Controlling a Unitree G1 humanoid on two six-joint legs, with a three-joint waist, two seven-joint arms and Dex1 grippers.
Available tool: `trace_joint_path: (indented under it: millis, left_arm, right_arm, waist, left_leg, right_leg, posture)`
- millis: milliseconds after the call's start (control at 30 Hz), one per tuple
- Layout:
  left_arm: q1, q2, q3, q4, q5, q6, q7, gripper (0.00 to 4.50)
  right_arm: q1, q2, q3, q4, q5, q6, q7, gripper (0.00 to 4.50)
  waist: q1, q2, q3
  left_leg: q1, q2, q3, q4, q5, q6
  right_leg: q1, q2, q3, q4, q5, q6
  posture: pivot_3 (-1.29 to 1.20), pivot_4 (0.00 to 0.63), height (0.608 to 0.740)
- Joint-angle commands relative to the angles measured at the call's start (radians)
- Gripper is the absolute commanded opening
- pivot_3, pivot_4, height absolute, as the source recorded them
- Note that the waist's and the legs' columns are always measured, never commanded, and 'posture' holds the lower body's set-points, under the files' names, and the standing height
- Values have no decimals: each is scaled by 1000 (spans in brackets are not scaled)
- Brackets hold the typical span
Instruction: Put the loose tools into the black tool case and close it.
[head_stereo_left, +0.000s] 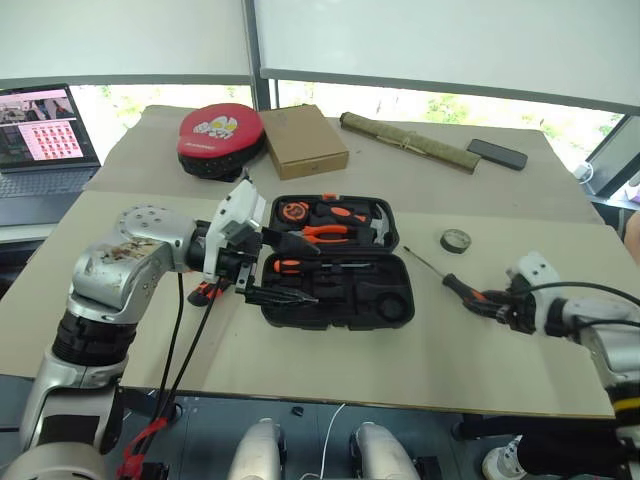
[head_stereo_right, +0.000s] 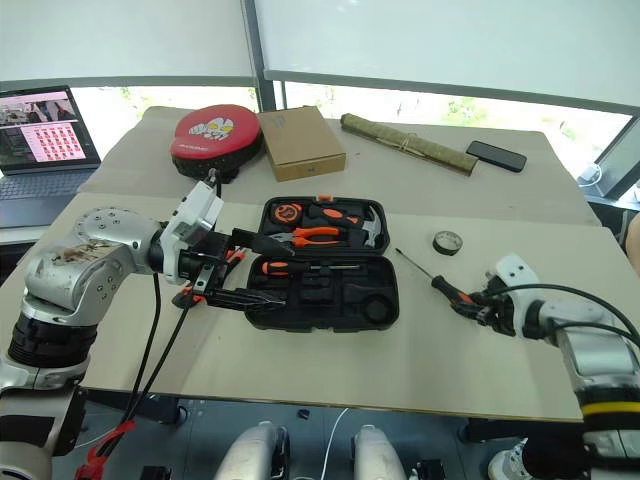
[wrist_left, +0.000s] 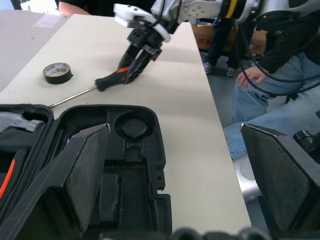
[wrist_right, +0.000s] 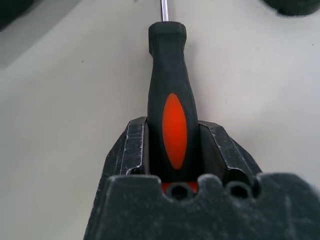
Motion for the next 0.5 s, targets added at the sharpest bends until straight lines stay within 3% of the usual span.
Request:
trace_joint_path:
  millis: [33,167,267,367,500]
  left_arm:
    - [-13,25,15,-11,-9,-23,-8,4500]
    - [27,85,37,-24,-18,-25,-29,4500]
    - [51,118,46,-36,-27,-28,-43,4500]
    - [53,123,44,-36,-25,-34,-42,4500]
    - [46,130,41,-24,-14,-45,-44,4500]
  right_arm:
    - [91,-67,-126,-109,47,49,24,1038]
    - [164,-121,-287,-295,159,120,85,1038]
    - [102,-127,-270,-417,256,144,131,1038]
    - [3,-120,-167,-466,259,120,149,1038]
    - [-251,-40,143,-399,93,-22,191,1038]
  waist:
    - [2,0,0]
    - [-10,1,0]
    - [-28,1,1]
    - [-30,1,1]
    - [-18,0,2]
  left_leg:
    - [0,0,0,0,0,0]
    - [1,0,0,0,0,0]
    - [3,2,0,-2,0,0]
    - [4,2,-1,-3,0,0]
    - [2,1,0,-2,0,0]
  right_leg:
    - [0,0,0,0,0,0]
    - [0,0,1,0,0,0]
    - [0,2,2,1,-1,0]
    - [0,3,1,1,-2,2]
    - [-1,1,1,-1,-1,0]
  posture:
    - [0,150,740]
    - [0,150,740]
    - [0,150,740]
    - [0,150,740]
    - [0,150,740]
